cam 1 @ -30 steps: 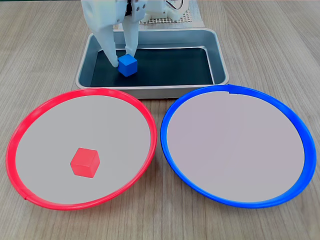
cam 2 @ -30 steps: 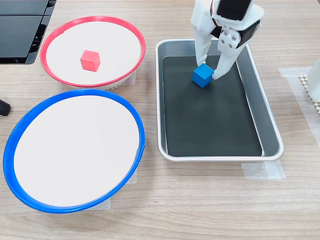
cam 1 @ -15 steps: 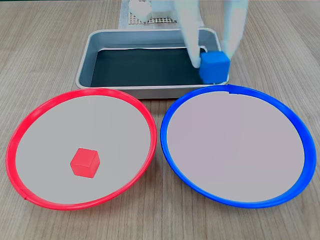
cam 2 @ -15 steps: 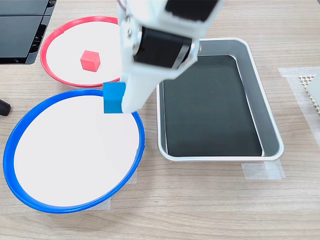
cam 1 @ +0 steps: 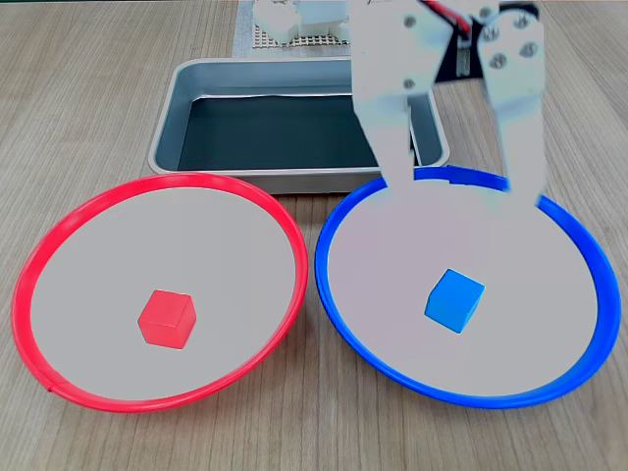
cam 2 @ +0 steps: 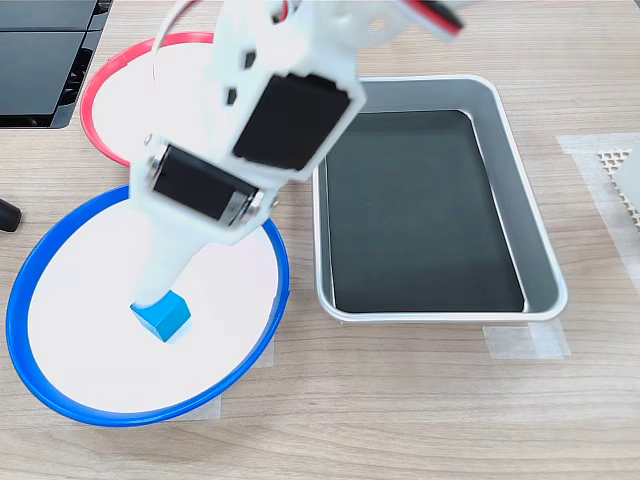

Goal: Move two blocks tray to matching dishes

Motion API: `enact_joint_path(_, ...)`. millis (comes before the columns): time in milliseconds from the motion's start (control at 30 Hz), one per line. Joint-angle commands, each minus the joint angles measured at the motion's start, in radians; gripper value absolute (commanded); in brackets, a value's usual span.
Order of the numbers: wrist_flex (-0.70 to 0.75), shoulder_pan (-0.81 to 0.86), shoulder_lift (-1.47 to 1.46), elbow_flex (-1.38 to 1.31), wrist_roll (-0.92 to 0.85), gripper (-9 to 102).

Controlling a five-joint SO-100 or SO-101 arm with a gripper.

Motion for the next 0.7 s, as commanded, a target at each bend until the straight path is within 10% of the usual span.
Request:
enact_joint_path(0,-0.356,0.046,0.256,0.17,0.405,0)
enact_joint_path(100,-0.698,0.155,0.554,0.491,0.98,0)
enact_joint_path(267,-0.627,0.218,0.936,0.874,1.267,0)
enact_joint_path(667,-0.075,0.285,1.896,1.614,1.177,0)
